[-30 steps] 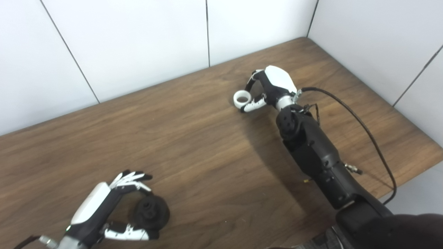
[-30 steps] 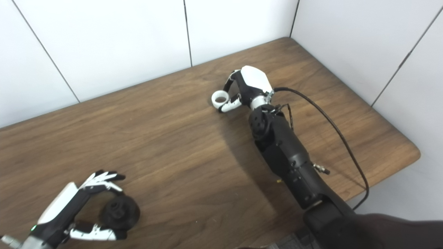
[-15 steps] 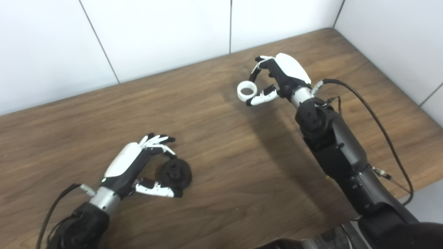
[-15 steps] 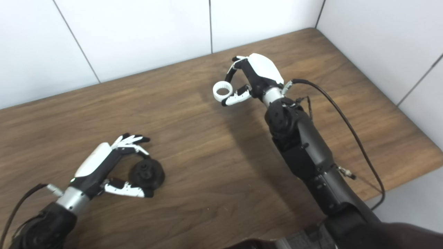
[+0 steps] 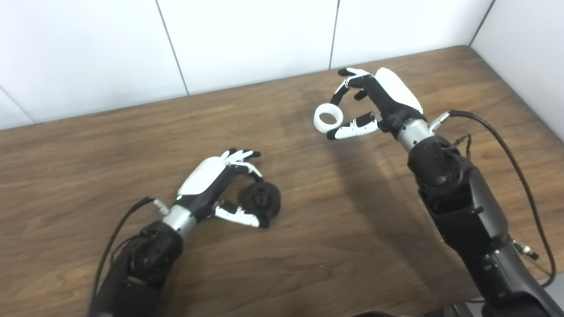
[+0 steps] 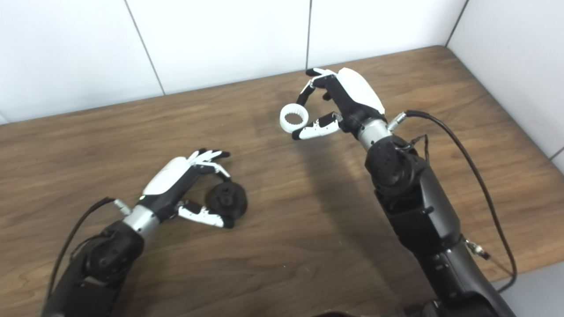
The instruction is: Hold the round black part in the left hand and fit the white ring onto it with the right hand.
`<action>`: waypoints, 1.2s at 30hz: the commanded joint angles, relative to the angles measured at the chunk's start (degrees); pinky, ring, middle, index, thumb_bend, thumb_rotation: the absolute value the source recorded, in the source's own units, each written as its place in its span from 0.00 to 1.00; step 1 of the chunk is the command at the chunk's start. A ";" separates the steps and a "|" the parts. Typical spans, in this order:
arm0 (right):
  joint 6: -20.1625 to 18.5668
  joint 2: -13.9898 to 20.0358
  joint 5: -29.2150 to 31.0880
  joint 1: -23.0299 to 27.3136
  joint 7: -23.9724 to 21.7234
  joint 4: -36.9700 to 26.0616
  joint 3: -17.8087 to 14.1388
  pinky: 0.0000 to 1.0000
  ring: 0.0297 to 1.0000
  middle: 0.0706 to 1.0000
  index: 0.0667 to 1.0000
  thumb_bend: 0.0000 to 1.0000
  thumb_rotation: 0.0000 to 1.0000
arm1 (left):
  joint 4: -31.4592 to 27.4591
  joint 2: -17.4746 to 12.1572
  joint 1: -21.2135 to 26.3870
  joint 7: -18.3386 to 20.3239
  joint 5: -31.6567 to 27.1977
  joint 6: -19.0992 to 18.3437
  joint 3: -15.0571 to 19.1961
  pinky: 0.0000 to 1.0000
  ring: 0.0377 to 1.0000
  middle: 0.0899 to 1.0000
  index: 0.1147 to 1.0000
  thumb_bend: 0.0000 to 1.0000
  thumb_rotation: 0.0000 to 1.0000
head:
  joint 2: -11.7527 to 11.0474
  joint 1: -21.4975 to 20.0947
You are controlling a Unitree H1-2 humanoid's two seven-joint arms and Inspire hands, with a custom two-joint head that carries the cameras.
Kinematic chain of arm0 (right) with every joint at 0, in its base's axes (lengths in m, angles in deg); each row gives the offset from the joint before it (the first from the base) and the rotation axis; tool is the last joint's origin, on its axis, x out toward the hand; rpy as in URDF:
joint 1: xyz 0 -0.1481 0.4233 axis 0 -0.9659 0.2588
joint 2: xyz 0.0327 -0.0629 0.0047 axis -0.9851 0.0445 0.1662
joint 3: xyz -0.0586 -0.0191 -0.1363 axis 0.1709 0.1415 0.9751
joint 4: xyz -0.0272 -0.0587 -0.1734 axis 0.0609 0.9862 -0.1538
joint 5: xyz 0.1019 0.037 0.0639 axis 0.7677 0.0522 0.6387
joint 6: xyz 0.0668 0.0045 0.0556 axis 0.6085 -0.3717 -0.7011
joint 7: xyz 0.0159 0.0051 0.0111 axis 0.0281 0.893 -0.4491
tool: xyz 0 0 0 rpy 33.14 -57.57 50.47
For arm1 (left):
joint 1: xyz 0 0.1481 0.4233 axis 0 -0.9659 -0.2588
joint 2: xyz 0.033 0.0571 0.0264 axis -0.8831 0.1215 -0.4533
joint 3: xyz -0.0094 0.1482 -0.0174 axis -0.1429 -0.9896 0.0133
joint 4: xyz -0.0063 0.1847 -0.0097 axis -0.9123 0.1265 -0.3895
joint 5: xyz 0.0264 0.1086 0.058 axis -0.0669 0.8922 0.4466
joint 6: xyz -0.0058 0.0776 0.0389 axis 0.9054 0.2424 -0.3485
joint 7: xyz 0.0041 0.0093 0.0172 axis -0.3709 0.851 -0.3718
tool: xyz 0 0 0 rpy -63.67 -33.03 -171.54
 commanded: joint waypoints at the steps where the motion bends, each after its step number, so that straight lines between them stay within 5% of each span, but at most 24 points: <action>1: 2.75 0.17 0.68 1.51 0.26 -2.61 0.46 0.73 0.94 0.89 0.44 0.51 0.14 | 1.17 0.30 1.13 1.10 2.89 -1.20 -1.82 1.00 0.97 0.92 0.41 0.52 0.05 | -0.07 0.40; 26: 5.53 -2.45 1.31 0.03 -4.85 -6.83 9.07 0.71 0.93 0.91 0.44 0.51 0.14 | 0.34 2.66 2.58 0.65 2.56 -2.95 -4.57 1.00 0.97 0.91 0.41 0.52 0.05 | -0.83 2.16; 36: 5.78 -2.72 1.56 -0.42 -5.20 -6.55 9.75 0.83 0.95 0.92 0.44 0.51 0.14 | -0.14 2.68 2.39 0.72 2.06 -3.36 -4.69 1.00 0.98 0.91 0.41 0.52 0.05 | -0.67 1.92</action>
